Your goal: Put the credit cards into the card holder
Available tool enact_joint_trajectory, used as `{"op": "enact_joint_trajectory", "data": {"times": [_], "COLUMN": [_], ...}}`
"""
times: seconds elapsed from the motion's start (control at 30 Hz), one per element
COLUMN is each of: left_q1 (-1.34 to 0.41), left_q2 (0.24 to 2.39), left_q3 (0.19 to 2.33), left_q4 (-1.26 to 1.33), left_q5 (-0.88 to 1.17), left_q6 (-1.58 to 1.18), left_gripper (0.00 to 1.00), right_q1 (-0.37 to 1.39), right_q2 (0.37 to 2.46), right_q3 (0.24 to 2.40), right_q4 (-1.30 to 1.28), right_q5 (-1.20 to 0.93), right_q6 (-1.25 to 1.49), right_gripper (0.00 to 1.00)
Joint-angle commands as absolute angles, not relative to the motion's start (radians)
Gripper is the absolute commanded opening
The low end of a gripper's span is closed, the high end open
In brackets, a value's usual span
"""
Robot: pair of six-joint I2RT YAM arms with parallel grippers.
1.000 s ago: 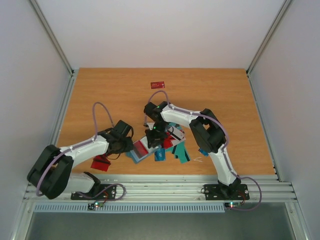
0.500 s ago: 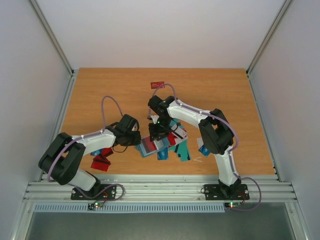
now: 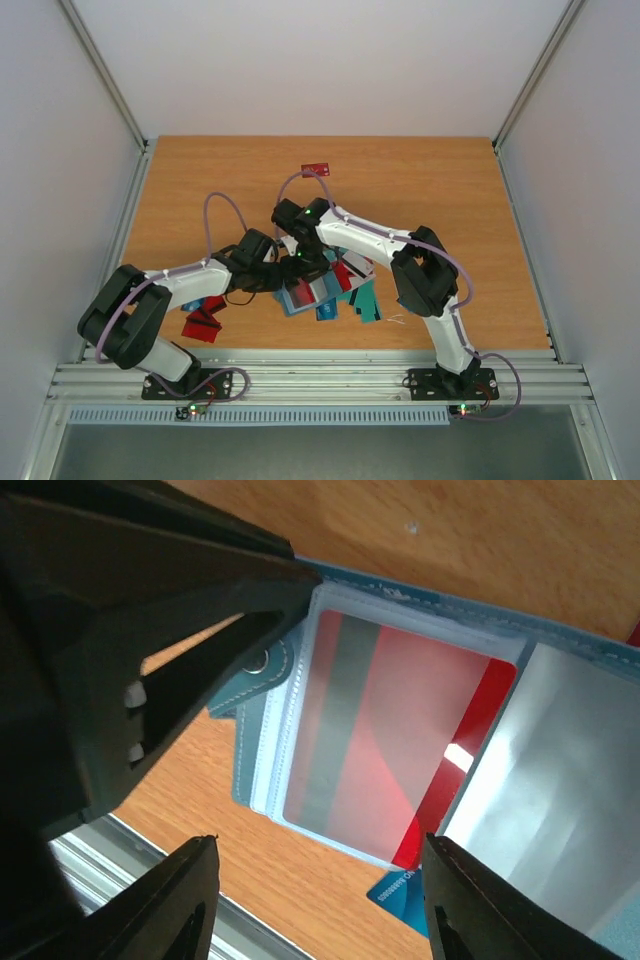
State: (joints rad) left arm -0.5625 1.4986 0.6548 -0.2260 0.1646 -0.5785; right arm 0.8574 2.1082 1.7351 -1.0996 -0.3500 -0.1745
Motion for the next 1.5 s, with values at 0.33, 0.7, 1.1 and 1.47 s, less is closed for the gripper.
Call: {"op": "enact_joint_trajectory", "data": {"times": [0.33, 0.7, 1.1, 1.47], "left_q1": [-0.566, -0.552, -0.538, -0.538], "left_q2": [1.51, 1.473, 1.465, 1.468], "left_q3": [0.592, 0.5, 0.445, 0.446], "left_q4": [-0.124, -0.011, 0.099, 0.087], "left_q5": [0.244, 0.292, 0.336, 0.329], "left_q6": [-0.6, -0.649, -0.684, -0.674], "left_gripper": [0.12, 0.09, 0.08, 0.08], "right_q1": [0.897, 0.9, 0.919, 0.929], "right_q2": [2.17, 2.104, 2.129, 2.171], "right_q3": [1.716, 1.617, 1.613, 1.652], "right_q4": [-1.078, -0.941, -0.945, -1.036], "right_q5": [-0.283, -0.254, -0.171, -0.021], "right_q6": [-0.109, -0.032, -0.002, -0.009], "right_gripper": [0.66, 0.68, 0.7, 0.69]}}
